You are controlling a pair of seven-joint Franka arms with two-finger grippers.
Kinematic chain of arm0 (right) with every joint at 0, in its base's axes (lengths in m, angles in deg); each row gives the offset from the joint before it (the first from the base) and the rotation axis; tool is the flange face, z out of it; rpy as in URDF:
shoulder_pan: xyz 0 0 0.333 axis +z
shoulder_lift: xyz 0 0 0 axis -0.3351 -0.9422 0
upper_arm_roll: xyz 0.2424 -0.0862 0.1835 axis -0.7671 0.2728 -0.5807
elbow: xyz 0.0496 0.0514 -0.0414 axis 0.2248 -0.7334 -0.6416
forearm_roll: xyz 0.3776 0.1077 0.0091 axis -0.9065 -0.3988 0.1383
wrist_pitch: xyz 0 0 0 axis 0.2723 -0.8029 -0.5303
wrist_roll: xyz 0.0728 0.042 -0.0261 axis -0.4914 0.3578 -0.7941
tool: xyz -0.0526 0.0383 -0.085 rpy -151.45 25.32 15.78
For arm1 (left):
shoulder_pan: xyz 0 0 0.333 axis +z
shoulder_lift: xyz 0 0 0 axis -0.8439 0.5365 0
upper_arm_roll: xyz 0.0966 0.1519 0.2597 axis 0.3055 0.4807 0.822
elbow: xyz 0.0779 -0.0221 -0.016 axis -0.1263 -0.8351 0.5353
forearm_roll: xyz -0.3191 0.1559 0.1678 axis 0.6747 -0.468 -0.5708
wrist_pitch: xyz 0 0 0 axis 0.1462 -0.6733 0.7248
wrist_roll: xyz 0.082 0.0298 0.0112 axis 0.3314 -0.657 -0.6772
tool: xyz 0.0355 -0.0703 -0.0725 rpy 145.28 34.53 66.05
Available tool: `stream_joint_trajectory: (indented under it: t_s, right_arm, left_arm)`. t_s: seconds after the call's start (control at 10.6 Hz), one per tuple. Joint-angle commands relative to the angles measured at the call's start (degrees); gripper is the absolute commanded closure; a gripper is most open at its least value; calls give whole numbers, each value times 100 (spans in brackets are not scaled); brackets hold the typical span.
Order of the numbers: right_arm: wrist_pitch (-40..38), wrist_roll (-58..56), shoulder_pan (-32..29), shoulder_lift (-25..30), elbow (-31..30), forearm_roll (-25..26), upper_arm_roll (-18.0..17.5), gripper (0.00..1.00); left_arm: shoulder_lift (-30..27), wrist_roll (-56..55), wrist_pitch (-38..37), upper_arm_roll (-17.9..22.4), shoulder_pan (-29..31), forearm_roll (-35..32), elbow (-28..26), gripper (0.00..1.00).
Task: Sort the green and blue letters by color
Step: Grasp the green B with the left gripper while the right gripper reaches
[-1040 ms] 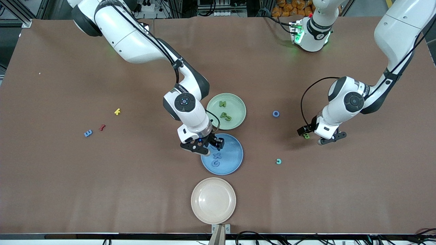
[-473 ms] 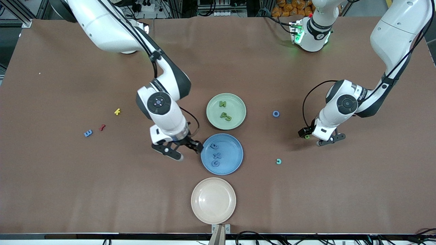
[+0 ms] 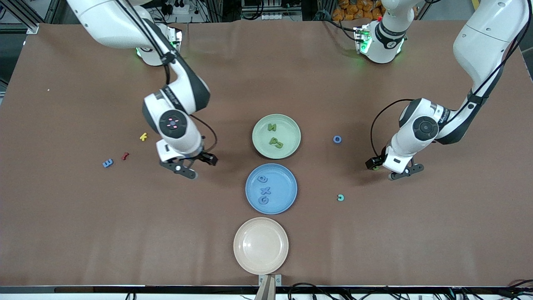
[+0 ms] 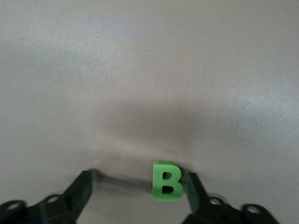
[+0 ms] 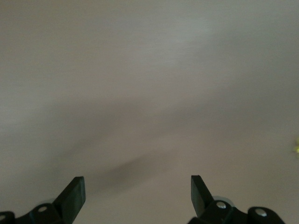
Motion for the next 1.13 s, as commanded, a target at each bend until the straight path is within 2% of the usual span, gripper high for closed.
stream_joint_trajectory:
  t_s: [0.0, 0.19, 0.28, 0.47, 0.66, 0.85, 0.95, 1.04]
  right_arm:
    - [200, -1042, -1225, 996, -1424, 58, -305, 0]
    - [471, -2420, -1930, 1382, -1942, -3, -367, 0]
    - [812, -2756, -2255, 1593, -2319, -3, -375, 0]
    - [895, -3538, -2827, 1770, -2577, -3, -367, 0]
    - [930, -4144, -3389, 1806, -2630, -3, -340, 0]
    - [1271, -5322, -3838, 1719, -2682, -3, -235, 0]
    - [1534, -5370, -3884, 1587, -2700, -3, -122, 11]
    - [1719, -5362, -3936, 1421, -2692, -21, 1, 11]
  left_arm:
    - [54, -705, 25, 39, -134, -221, 126, 100]
    - [98, -1005, 34, 48, -249, -274, 162, 100]
    - [99, -1015, 34, 48, -240, -335, 170, 100]
    - [64, -1058, 25, 39, -232, -344, 170, 100]
    - [2, -1173, 25, 30, -240, -353, 162, 100]
    - [-138, -1322, -1, -40, -354, -353, 153, 100]
    - [-252, -1479, -27, -75, -468, -353, 127, 100]
    - [-323, -1646, -54, -136, -582, -353, 118, 100]
